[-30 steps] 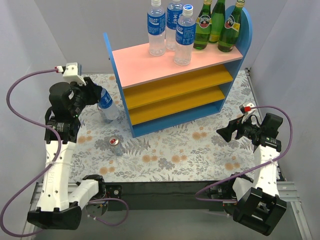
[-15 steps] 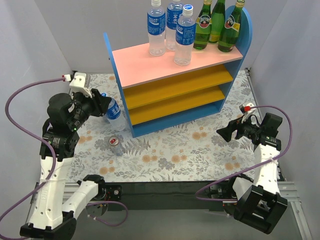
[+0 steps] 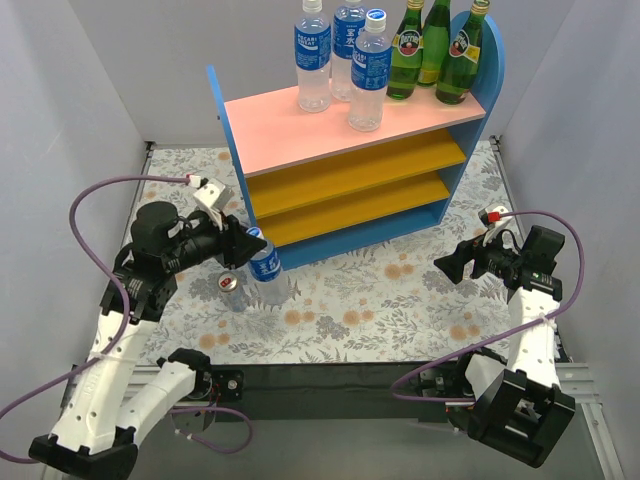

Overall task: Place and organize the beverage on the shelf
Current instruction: Place the drink at the center of the board.

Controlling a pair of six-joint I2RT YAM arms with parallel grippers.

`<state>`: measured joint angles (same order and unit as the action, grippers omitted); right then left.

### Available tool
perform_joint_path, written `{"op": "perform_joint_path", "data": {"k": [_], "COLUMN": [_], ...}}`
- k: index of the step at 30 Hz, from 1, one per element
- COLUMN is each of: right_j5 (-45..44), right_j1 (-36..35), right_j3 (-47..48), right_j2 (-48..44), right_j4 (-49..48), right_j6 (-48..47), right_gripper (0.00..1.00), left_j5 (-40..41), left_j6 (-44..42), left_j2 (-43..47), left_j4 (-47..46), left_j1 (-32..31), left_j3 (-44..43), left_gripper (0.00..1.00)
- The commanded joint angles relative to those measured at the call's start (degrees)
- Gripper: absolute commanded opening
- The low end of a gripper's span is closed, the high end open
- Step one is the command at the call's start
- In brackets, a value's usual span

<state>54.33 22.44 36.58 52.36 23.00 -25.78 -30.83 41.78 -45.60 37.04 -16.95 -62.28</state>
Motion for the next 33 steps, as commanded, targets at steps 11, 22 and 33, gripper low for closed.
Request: {"op": "perform_joint_path", "data": {"k": [11,22,33], "right_j5": [0.2,0.3,1.0], "right_j1": [0.2,0.3,0.3], "right_j3": [0.3,0.2,0.2], "right_j2": [1.2,0.9,0.7], "right_j4": [0.0,-0.1,0.0], "right_j6": [-1.4,-1.7,-1.8], "right_gripper": [0.98,0.98,0.98], "left_j5": [4.2,23.6,26.0], "left_j6": [-1.1,-7.6,-6.7], "left_j2": [-4.5,-22.1,-33.8], "left_j4": [-22.4,-42.2,-50.7], "left_j1": [-23.0,-43.6,-45.4], "left_j3": [5.9,6.8,5.2], "left_gripper": [0.00,0.00,0.00]}}
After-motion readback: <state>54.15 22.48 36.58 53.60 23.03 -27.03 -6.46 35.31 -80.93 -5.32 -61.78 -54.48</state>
